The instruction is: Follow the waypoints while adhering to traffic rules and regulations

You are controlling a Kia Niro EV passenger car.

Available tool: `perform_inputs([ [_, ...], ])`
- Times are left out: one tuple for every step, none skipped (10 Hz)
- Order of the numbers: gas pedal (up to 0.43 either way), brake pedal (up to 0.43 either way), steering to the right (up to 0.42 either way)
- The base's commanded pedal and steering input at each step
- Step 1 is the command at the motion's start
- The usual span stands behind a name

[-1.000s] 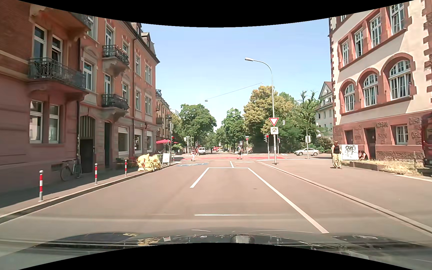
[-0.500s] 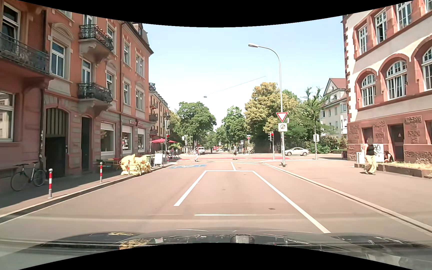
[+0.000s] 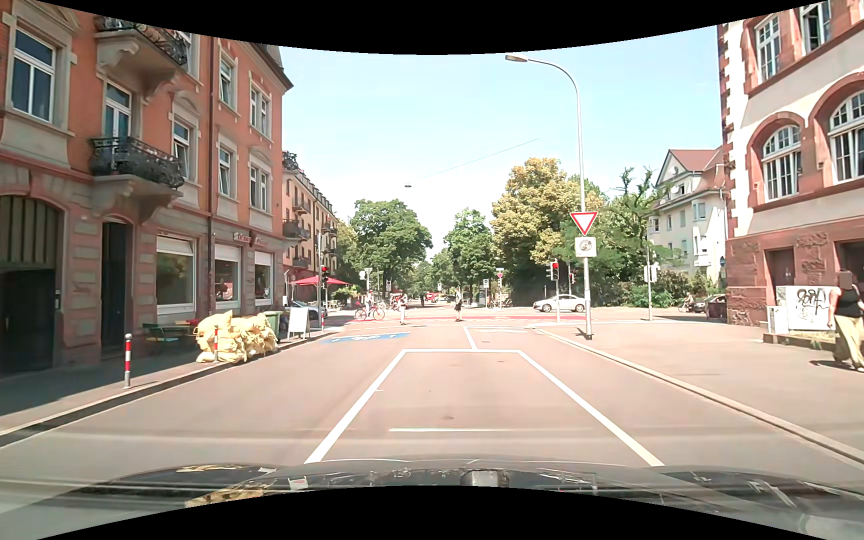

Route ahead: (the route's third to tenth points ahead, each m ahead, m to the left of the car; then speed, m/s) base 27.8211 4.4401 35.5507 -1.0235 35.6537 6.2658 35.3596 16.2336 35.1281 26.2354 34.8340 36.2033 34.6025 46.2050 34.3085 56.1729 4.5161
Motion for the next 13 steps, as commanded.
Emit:
perform_inputs([
  [0.0,0.189,0.0],
  [0.0,0.177,0.0],
  [0.0,0.152,0.0],
  [0.0,0.128,0.003],
  [0.0,0.116,0.005],
  [0.0,0.116,0.003],
  [0.0,0.122,0.002],
  [0.0,0.14,0.002],
  [0.0,0.159,0.002],
  [0.0,0.165,0.002],
  [0.0,0.177,0.002],
  [0.0,0.183,0.002],
  [0.0,0.183,0.002],
])
